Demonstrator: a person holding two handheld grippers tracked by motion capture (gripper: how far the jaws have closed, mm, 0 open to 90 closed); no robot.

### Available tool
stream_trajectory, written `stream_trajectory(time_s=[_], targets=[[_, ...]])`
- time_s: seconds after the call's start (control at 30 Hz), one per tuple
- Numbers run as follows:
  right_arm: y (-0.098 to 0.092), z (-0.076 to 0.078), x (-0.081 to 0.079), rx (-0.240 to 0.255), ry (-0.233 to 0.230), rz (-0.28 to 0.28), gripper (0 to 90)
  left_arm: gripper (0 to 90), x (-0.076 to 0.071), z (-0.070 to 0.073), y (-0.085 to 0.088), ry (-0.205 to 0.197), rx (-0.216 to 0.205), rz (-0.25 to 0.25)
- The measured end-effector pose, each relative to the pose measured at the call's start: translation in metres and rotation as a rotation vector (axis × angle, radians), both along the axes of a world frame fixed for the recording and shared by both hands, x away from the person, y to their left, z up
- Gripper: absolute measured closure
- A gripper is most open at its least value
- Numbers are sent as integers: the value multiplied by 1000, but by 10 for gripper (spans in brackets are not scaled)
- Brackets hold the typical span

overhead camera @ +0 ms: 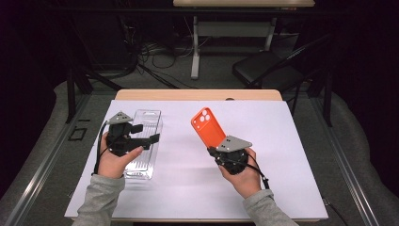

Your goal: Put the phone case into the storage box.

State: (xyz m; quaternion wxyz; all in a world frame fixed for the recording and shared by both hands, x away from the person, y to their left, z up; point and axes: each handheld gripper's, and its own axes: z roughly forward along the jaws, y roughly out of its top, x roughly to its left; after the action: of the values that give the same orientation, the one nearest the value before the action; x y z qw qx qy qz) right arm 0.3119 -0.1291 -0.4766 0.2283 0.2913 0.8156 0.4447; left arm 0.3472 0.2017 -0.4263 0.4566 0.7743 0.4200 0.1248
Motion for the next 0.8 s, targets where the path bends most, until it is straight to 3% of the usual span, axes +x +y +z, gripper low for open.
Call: stream_trajectory(time_s=[0.2, 0.5, 0.8], targets=[[2, -7, -3, 57, 15, 1, 888, 218, -3, -4, -16, -6, 0, -49], [6, -11, -8, 84, -7, -13, 888, 238, -6, -8, -31, -6, -16, -100], [10, -16, -12, 105, -28, -25, 888, 238, -11, -15, -46, 7, -37, -120]])
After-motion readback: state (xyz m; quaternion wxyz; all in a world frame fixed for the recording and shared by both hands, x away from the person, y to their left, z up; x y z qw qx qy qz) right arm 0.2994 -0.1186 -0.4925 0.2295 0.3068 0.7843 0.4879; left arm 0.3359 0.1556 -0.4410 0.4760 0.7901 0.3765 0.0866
